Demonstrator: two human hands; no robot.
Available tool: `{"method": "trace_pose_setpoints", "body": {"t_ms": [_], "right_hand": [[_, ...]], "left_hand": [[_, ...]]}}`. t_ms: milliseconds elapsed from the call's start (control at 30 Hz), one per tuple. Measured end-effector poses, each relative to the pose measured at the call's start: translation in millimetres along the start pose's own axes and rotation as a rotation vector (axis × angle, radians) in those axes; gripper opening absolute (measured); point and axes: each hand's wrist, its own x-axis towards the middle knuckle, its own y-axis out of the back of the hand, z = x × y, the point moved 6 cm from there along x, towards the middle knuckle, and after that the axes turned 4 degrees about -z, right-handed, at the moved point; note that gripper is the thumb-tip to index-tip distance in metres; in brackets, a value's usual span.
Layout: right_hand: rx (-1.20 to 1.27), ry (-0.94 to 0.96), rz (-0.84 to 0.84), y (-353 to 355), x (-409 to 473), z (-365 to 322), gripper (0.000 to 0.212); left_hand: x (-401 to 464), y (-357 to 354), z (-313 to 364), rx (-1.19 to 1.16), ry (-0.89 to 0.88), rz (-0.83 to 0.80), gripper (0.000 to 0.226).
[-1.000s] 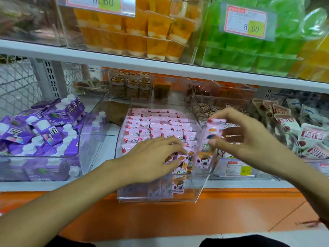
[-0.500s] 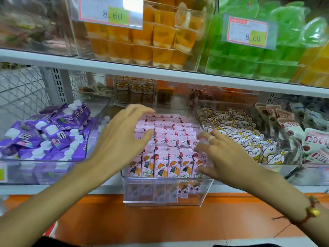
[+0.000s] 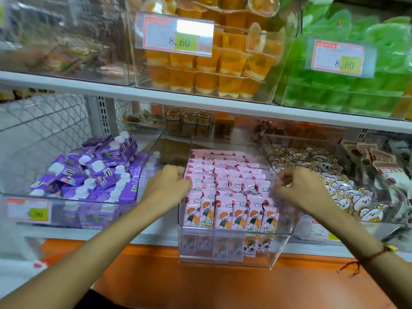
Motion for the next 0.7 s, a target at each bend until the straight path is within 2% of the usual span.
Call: {"method": "trace_pose_setpoints", "body": {"t_ms": [67, 233, 333, 400, 467, 700], "right_hand": [[0.073, 0.012, 0.027, 1.8, -1.3, -1.1, 0.002], [0.189, 0.058, 0.119, 17.9, 0.2, -10.5, 0.015], [0.194, 0.084, 0.125, 29.2, 9.7, -18.3, 0.018], [0.175, 0.099, 0.138, 32.3, 16.3, -21.2, 0.019], [0.179, 0.099, 0.152, 29.7, 25.7, -20.8, 0.019], [0.149, 0.120, 0.167, -6.4, 43.4, -15.3, 0.015]], "left_hand": [[2.9, 1.7, 0.0, -0.055, -0.015, 0.007, 0.017], [9.5, 17.2, 7.3, -0.102, -0.073, 0.114, 0.020], [17.1, 32.3, 16.5, -0.130, -0.104, 0.173, 0.022], [22.0, 37.6, 23.9, -0.092, -0.133, 0.213, 0.030], [27.9, 37.9, 27.9, -0.049, -0.159, 0.238, 0.029], [41.9, 16.2, 11.7, -0.093, -0.146, 0.148, 0.037]]}}
